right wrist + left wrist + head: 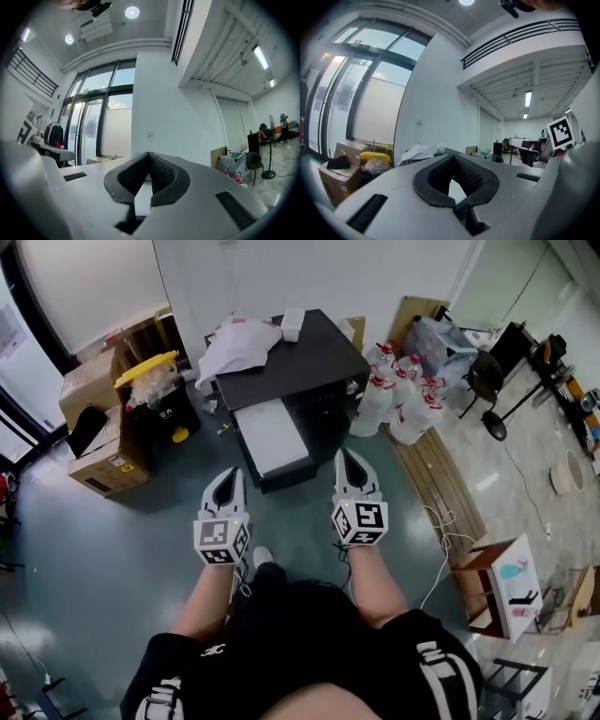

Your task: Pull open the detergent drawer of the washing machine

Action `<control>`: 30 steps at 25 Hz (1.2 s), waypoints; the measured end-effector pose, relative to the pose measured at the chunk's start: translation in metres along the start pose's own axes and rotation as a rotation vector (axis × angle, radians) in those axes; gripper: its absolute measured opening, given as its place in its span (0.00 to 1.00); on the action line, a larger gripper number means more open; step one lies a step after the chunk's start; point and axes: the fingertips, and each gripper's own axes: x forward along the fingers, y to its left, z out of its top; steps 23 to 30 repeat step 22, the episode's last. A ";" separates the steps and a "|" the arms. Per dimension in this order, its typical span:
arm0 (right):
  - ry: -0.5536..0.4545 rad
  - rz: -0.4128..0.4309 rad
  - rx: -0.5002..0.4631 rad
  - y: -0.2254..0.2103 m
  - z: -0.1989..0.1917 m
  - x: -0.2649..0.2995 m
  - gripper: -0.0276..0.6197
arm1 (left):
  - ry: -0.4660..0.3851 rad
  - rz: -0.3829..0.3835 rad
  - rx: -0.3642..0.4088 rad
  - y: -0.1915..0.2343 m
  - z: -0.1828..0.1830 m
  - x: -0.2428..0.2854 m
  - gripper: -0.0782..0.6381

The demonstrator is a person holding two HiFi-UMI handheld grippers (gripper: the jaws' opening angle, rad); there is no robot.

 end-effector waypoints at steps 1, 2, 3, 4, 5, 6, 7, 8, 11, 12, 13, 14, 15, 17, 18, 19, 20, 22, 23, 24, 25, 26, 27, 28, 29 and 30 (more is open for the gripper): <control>-0.007 0.001 -0.001 0.000 0.003 -0.004 0.05 | -0.003 0.001 0.001 -0.002 0.001 -0.002 0.10; -0.012 0.001 -0.002 0.000 0.005 -0.007 0.05 | -0.006 0.003 0.001 -0.004 0.002 -0.004 0.10; -0.017 0.002 -0.002 0.000 0.007 -0.010 0.05 | -0.009 0.004 0.002 -0.006 0.003 -0.006 0.10; -0.020 0.003 0.000 0.001 0.008 -0.012 0.05 | -0.011 0.005 0.002 -0.007 0.004 -0.009 0.10; -0.022 0.006 0.001 0.002 0.009 -0.015 0.05 | -0.012 0.006 0.003 -0.008 0.004 -0.012 0.10; -0.024 0.008 0.002 0.003 0.009 -0.017 0.05 | -0.013 0.008 0.004 -0.009 0.004 -0.015 0.10; -0.026 0.011 0.000 0.004 0.009 -0.019 0.05 | -0.014 0.010 0.006 -0.010 0.003 -0.017 0.10; -0.027 0.015 -0.002 0.005 0.010 -0.020 0.05 | -0.014 0.013 0.007 -0.011 0.003 -0.019 0.10; -0.031 0.026 0.000 0.005 0.012 -0.023 0.05 | -0.011 0.023 0.005 -0.013 0.002 -0.023 0.10; -0.031 0.029 0.003 0.006 0.012 -0.023 0.05 | -0.011 0.026 0.005 -0.013 0.002 -0.024 0.10; -0.031 0.032 0.006 0.006 0.012 -0.024 0.05 | -0.011 0.028 0.006 -0.013 0.002 -0.026 0.10; -0.030 0.036 0.009 0.008 0.011 -0.024 0.05 | -0.012 0.031 0.007 -0.012 0.001 -0.027 0.10; -0.029 0.041 0.011 0.009 0.010 -0.024 0.05 | -0.012 0.033 0.008 -0.012 0.002 -0.028 0.10; -0.028 0.049 0.011 0.012 0.009 -0.024 0.05 | -0.013 0.037 0.011 -0.011 0.002 -0.030 0.10; -0.028 0.052 0.010 0.013 0.009 -0.025 0.05 | -0.014 0.040 0.012 -0.011 0.002 -0.032 0.10; -0.028 0.054 0.008 0.014 0.009 -0.026 0.05 | -0.015 0.042 0.012 -0.011 0.002 -0.033 0.10; -0.027 0.056 0.007 0.014 0.008 -0.027 0.05 | -0.016 0.044 0.012 -0.012 0.002 -0.035 0.10; -0.028 0.058 0.003 0.013 0.008 -0.029 0.05 | -0.020 0.047 0.010 -0.015 0.002 -0.037 0.10; -0.028 0.058 0.003 0.013 0.008 -0.029 0.05 | -0.020 0.047 0.010 -0.015 0.002 -0.037 0.10; -0.028 0.058 0.003 0.013 0.008 -0.029 0.05 | -0.020 0.047 0.010 -0.015 0.002 -0.037 0.10; -0.028 0.058 0.003 0.013 0.008 -0.029 0.05 | -0.020 0.047 0.010 -0.015 0.002 -0.037 0.10; -0.028 0.058 0.003 0.013 0.008 -0.029 0.05 | -0.020 0.047 0.010 -0.015 0.002 -0.037 0.10; -0.028 0.058 0.003 0.013 0.008 -0.029 0.05 | -0.020 0.047 0.010 -0.015 0.002 -0.037 0.10; -0.028 0.058 0.003 0.013 0.008 -0.029 0.05 | -0.020 0.047 0.010 -0.015 0.002 -0.037 0.10; -0.028 0.058 0.003 0.013 0.008 -0.029 0.05 | -0.020 0.047 0.010 -0.015 0.002 -0.037 0.10; -0.028 0.058 0.003 0.013 0.008 -0.029 0.05 | -0.020 0.047 0.010 -0.015 0.002 -0.037 0.10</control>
